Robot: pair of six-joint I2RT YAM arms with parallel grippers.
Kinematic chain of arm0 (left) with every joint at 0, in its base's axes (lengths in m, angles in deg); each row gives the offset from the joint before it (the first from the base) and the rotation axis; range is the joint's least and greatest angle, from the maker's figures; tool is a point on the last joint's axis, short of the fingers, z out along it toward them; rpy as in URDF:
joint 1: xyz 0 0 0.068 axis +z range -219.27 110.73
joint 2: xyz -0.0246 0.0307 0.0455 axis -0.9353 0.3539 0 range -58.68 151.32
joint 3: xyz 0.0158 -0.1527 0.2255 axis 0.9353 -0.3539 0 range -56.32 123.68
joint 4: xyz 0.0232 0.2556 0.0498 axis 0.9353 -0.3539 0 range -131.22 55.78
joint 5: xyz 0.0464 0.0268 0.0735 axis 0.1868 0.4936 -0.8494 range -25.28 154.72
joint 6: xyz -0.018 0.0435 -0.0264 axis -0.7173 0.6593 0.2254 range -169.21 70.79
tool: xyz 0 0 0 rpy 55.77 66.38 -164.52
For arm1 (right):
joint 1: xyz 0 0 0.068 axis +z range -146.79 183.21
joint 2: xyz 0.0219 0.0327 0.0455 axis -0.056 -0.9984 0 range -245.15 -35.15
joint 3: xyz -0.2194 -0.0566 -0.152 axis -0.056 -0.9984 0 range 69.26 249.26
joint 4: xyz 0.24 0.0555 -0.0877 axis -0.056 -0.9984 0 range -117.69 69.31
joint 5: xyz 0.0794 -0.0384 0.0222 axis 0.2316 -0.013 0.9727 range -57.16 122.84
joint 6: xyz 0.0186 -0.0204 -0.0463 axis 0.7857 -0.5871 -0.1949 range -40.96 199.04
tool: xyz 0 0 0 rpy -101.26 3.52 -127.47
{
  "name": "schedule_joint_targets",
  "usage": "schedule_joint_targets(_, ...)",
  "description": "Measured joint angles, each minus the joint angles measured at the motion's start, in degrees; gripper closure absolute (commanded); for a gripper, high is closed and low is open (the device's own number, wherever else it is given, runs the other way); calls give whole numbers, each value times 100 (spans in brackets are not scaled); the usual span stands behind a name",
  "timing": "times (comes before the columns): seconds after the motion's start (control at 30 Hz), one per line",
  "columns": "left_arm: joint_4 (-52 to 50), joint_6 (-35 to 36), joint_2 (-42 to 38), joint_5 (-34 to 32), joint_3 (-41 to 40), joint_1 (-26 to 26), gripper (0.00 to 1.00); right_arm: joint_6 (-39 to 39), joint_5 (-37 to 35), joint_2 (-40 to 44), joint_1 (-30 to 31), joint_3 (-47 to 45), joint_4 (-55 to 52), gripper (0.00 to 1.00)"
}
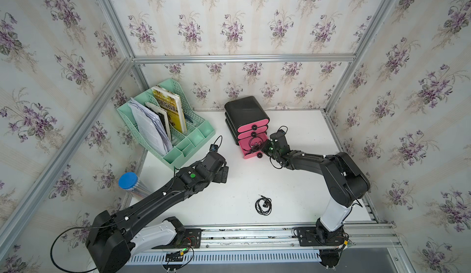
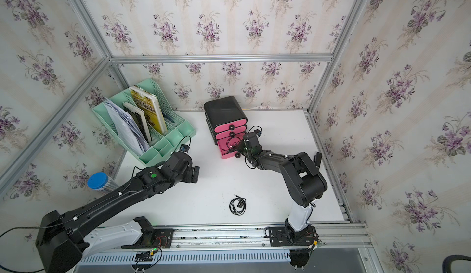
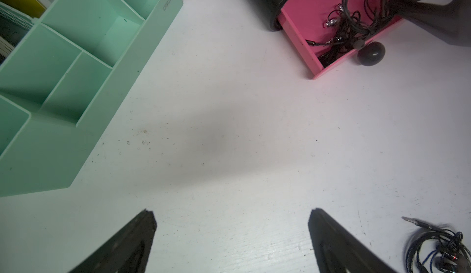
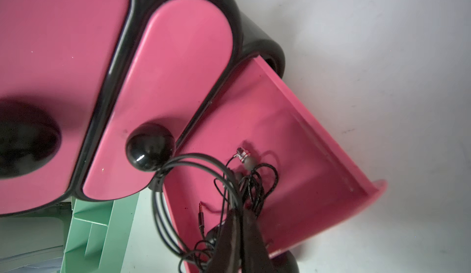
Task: Place the wired earphones into the drawer by color
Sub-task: Place the wired earphones in the drawer, then pick up the wired earphones from the center of the board.
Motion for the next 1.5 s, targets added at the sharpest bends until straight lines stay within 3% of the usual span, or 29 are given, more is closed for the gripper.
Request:
schedule_joint_targets(0.37,7,-17,39,24,-2,0,1,-39,-74,-4,13,111,-96,100)
schedule_joint_targets(0.8,13,-15,76,44,52,2,1,-155,-109,-584,13,761,-304,100)
schedule_joint_targets(0.87,13,-15,81,44,66,0,1,-157,-109,-616,13,817,-326,95)
schedule_joint_targets(1.0,15,-13,116,46,83,0,1,-160,-105,-608,11,879,-439,75)
schedule_joint_targets(1.13,15,-13,122,46,96,2,1,-221,-109,-387,7,857,-573,64)
schedule_joint_targets(1.5,15,-15,118,46,94,0,1,-634,-103,562,-11,605,-1016,57)
